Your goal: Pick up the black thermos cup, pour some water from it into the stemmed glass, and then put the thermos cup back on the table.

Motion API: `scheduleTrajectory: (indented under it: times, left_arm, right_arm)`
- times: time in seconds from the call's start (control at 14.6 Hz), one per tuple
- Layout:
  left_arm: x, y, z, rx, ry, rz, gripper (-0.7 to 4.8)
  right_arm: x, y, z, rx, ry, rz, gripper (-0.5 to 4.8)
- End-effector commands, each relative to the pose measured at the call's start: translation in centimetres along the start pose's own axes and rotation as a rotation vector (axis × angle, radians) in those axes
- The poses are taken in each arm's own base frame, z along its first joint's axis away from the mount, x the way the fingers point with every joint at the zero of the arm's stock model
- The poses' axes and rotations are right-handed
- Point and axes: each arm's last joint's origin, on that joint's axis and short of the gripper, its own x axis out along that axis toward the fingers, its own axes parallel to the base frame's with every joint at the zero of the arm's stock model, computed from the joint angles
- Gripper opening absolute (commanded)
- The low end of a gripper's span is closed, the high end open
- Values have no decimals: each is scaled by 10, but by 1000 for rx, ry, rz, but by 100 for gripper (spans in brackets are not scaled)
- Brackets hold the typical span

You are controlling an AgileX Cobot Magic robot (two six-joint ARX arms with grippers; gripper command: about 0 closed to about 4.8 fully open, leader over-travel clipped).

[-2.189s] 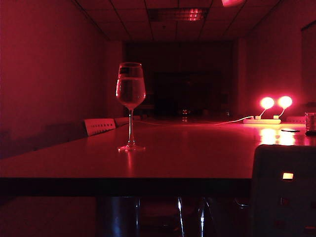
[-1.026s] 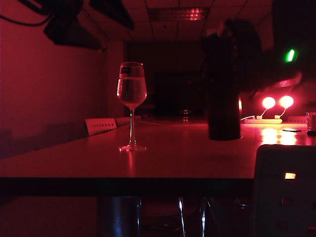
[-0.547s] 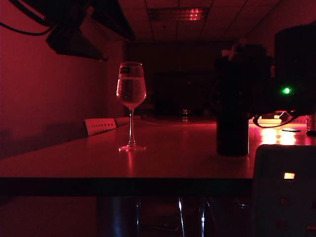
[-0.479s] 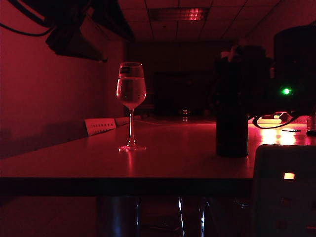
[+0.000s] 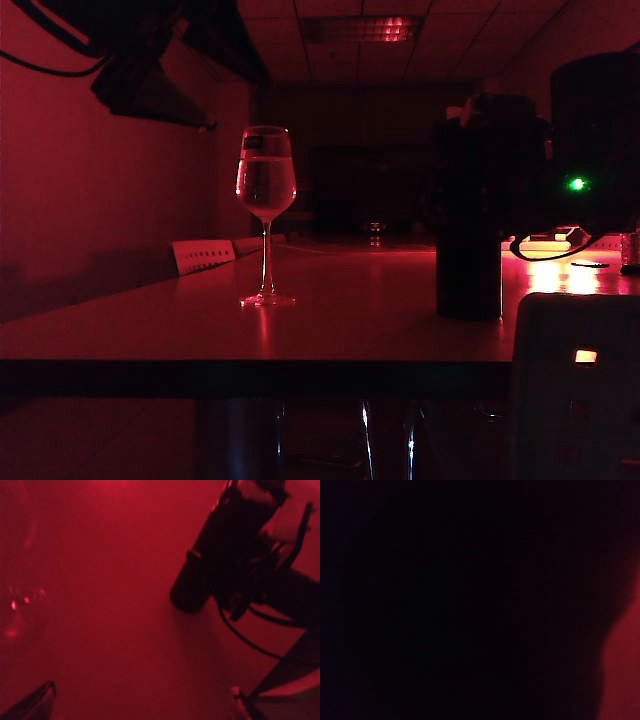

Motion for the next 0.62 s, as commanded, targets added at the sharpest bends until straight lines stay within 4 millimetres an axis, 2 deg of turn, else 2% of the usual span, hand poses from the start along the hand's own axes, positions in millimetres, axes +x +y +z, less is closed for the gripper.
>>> scheduleTrajectory:
  times: [0.07,0.27,0.34,0.48,0.62]
  left_arm:
    - [-1,-1,0,3,1,-12,479]
    - [-1,-1,0,-16,-2,-13,479]
    - [-4,-3,1,-16,-7,-35,479]
    - [-14,-7,5,-12,-31,-47,479]
    - [-35,-16,10,2,-62,-47,479]
  right_arm:
    - [0,1,6,4,-43,4,479]
    - [-3,1,5,4,-35,9,479]
    - [-9,1,5,3,-30,12,479]
    - [-29,1,10,3,-29,13,479]
    - [-58,2,25,3,-65,17,479]
